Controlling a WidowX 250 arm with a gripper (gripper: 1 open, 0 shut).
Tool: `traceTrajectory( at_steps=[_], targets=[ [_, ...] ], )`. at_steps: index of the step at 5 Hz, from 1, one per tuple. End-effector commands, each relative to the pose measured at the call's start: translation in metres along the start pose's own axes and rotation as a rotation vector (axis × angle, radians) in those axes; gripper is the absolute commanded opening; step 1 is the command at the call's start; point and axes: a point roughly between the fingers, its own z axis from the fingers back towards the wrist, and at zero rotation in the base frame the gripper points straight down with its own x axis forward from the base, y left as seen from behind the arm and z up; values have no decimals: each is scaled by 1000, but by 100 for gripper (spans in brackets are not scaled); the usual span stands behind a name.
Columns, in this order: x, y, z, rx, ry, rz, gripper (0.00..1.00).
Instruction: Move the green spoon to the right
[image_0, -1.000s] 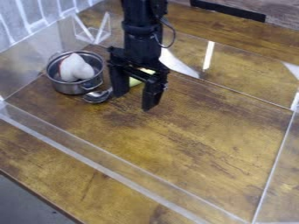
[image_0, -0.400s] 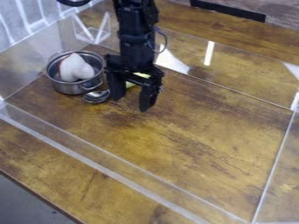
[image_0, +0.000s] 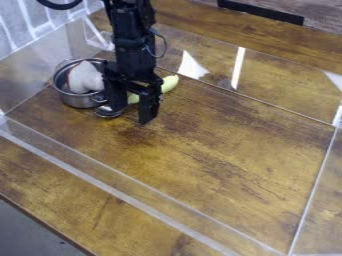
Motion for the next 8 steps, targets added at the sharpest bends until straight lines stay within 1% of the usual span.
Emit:
traceTrajectory(
  at_steps=[1, 2, 3, 4, 5, 6, 7, 8],
  targets=[
    [10, 8, 17, 9, -68, -2, 100],
    [13, 5, 13, 5, -71, -13, 100],
    [26, 0, 12, 0, -76, -11, 100],
    [38, -6, 9, -7, -80, -10, 0],
    [45, -12, 11, -13, -78, -5, 0],
    [46, -2, 15, -34, -78, -16, 0],
    [45, 9, 19, -62, -81, -25, 100],
    [48, 9, 20, -82, -77, -60, 0]
  ],
)
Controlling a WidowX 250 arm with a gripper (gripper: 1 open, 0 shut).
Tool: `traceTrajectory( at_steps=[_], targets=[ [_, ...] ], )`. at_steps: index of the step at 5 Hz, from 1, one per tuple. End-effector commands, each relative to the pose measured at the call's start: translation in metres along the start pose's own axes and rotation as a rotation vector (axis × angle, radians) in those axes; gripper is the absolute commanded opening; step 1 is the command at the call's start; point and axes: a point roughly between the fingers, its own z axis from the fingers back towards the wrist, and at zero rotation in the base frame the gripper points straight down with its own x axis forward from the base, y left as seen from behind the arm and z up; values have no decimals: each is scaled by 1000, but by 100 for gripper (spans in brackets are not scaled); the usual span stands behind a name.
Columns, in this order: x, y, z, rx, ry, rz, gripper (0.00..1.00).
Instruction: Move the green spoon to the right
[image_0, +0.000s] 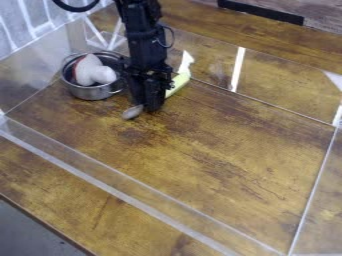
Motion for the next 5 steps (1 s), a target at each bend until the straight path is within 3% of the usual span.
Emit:
traceTrajectory(
  at_steps=[1, 2, 3, 5],
  targets=[
    [7, 5, 22, 14, -46, -38, 0],
    [11, 10, 23, -15, -44, -50, 100],
    [14, 16, 24, -35, -38, -66, 0],
    [8, -17, 75, 45, -77, -51, 0]
  ],
)
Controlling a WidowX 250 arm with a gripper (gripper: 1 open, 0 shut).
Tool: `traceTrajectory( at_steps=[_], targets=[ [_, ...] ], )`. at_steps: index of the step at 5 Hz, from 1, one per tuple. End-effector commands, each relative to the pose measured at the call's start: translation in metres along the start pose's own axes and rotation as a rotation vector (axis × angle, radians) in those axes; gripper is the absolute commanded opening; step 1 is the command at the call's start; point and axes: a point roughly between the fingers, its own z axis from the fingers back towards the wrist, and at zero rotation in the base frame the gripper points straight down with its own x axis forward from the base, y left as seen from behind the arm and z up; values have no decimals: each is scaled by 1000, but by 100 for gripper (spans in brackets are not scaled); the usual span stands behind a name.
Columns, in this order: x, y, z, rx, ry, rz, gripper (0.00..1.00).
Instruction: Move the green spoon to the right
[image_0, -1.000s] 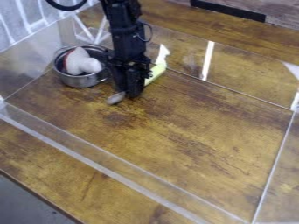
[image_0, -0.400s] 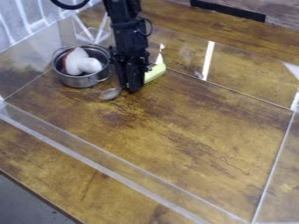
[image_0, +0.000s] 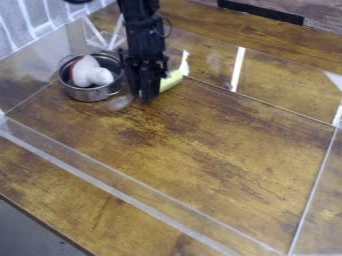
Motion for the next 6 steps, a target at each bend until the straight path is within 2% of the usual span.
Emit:
traceTrajectory(
  at_steps=[1, 2, 5, 6],
  targets=[
    [4, -14, 53, 62, -104, 10, 0],
    [2, -10, 55, 69, -112, 46, 0],
    [13, -22, 34, 73, -110, 28, 0],
    [10, -25, 36, 74, -111, 23, 0]
  ],
)
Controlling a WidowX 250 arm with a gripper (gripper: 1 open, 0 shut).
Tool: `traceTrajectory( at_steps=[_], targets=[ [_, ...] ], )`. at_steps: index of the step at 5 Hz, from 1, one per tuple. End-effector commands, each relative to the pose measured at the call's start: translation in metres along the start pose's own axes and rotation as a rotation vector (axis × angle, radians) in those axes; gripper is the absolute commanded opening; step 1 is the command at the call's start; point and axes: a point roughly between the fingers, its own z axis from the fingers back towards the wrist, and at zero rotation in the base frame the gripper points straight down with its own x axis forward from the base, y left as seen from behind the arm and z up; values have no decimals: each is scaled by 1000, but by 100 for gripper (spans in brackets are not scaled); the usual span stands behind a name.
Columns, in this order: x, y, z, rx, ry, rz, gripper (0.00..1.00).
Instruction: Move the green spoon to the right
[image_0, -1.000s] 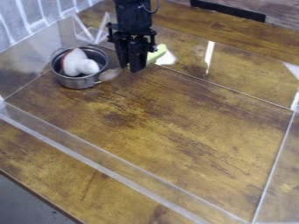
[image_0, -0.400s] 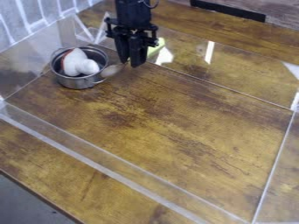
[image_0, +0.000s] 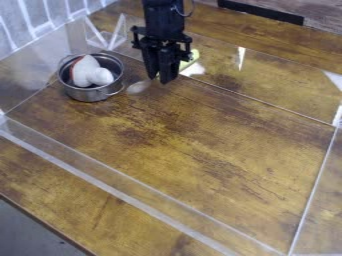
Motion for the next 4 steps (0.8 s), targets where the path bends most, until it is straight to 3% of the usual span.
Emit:
traceTrajectory(
  at_steps=[1, 4],
  targets=[
    [1, -2, 43, 36, -101, -20, 0],
    [-6, -31, 49, 54, -111, 39, 0]
  ],
)
